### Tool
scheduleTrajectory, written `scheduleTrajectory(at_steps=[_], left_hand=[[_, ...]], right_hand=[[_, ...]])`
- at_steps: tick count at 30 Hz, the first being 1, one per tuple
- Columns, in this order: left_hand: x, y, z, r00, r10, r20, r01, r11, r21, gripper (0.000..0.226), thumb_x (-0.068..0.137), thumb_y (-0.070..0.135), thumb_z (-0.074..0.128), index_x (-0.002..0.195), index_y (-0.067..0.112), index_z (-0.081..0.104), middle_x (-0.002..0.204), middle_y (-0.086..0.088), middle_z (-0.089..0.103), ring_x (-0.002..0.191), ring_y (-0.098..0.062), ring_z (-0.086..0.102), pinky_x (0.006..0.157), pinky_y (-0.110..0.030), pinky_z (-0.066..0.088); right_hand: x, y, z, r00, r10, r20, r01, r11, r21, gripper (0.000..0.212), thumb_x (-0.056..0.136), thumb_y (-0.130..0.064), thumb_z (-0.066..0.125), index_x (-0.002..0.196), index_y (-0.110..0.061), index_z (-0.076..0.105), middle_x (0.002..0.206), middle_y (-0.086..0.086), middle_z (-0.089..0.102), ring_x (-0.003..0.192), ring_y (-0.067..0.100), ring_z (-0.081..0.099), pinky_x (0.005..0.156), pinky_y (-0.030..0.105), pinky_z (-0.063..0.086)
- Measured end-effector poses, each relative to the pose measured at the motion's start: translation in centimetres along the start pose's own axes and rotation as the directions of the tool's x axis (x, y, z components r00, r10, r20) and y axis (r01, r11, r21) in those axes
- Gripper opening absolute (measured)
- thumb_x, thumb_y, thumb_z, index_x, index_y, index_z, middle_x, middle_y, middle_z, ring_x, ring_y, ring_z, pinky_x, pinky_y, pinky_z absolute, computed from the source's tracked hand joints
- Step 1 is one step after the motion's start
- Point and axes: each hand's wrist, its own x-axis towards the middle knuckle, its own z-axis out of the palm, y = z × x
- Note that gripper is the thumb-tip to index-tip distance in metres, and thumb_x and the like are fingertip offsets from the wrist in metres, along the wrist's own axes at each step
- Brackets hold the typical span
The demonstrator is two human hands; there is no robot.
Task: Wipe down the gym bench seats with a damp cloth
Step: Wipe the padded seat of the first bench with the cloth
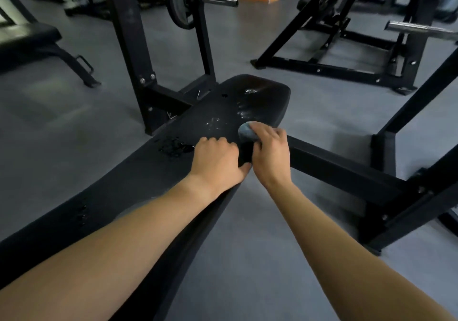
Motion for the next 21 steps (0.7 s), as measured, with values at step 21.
scheduleTrajectory(at_steps=[21], left_hand=[[-0.1, -0.8, -1.4, 0.991, 0.039, 0.125, -0.02, 0.987, -0.157, 0.048, 0.085, 0.07, 0.06, 0.085, 0.022, 0.063, 0.091, 0.001, 0.069, 0.085, -0.023, 0.065, 0.081, -0.038, 0.055]], right_hand=[[3.3, -1.9, -2.2, 0.822, 0.135, 0.553, 0.154, 0.882, -0.445, 0.057, 0.094, -0.003, 0.058, 0.146, -0.025, 0.049, 0.134, 0.013, 0.061, 0.117, 0.034, 0.062, 0.097, 0.043, 0.052]])
